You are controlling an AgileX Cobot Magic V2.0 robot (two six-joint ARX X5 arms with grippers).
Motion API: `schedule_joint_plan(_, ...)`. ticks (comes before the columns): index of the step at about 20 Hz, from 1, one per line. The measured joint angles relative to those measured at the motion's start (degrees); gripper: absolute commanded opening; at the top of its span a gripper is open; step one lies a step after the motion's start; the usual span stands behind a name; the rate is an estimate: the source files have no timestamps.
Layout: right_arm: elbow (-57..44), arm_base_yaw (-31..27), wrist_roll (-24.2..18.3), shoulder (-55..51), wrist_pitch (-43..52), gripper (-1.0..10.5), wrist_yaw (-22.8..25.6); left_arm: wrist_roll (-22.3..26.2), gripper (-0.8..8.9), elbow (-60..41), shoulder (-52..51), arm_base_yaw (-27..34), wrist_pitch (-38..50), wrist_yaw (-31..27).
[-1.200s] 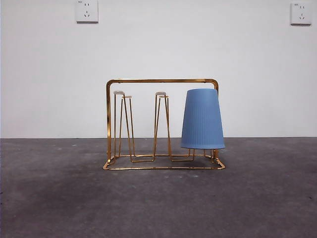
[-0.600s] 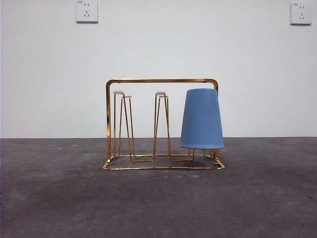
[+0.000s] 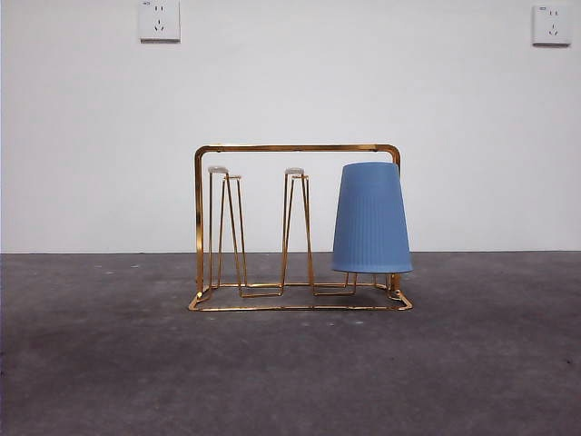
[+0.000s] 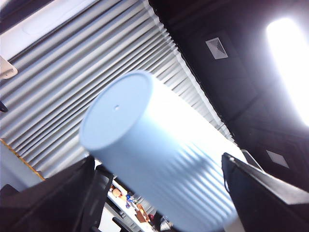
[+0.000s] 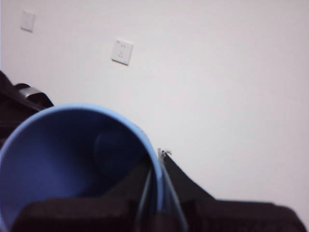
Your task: Pick up cup 1,put cup 1 in the cup rack,pick up cup 2,put cup 2 in the cup rack
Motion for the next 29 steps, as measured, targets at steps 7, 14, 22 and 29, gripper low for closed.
schedule_joint_plan(7,-6.75,0.00,0.04,0.04,2.86,-0.1,-2.56,-0.44,4.40,-0.09,0.04,2.08,-0.52,-0.04)
schedule_joint_plan(14,-7.61,0.11,0.28,1.60,4.96,-0.1,-1.05,-0.39,4.35,-0.09,0.04,2.12,-0.11,-0.70)
schedule_joint_plan(22,-7.61,0.20,0.66,5.14,5.70,-0.1,2.19,-0.46,2.66,-0.09,0.15,2.84,0.11,-2.27)
schedule_joint_plan(29,-7.61,0.22,0.68,5.84,5.68,0.1,3.15,-0.55,-0.08,-0.09,0.15,3.08,0.11,-2.75)
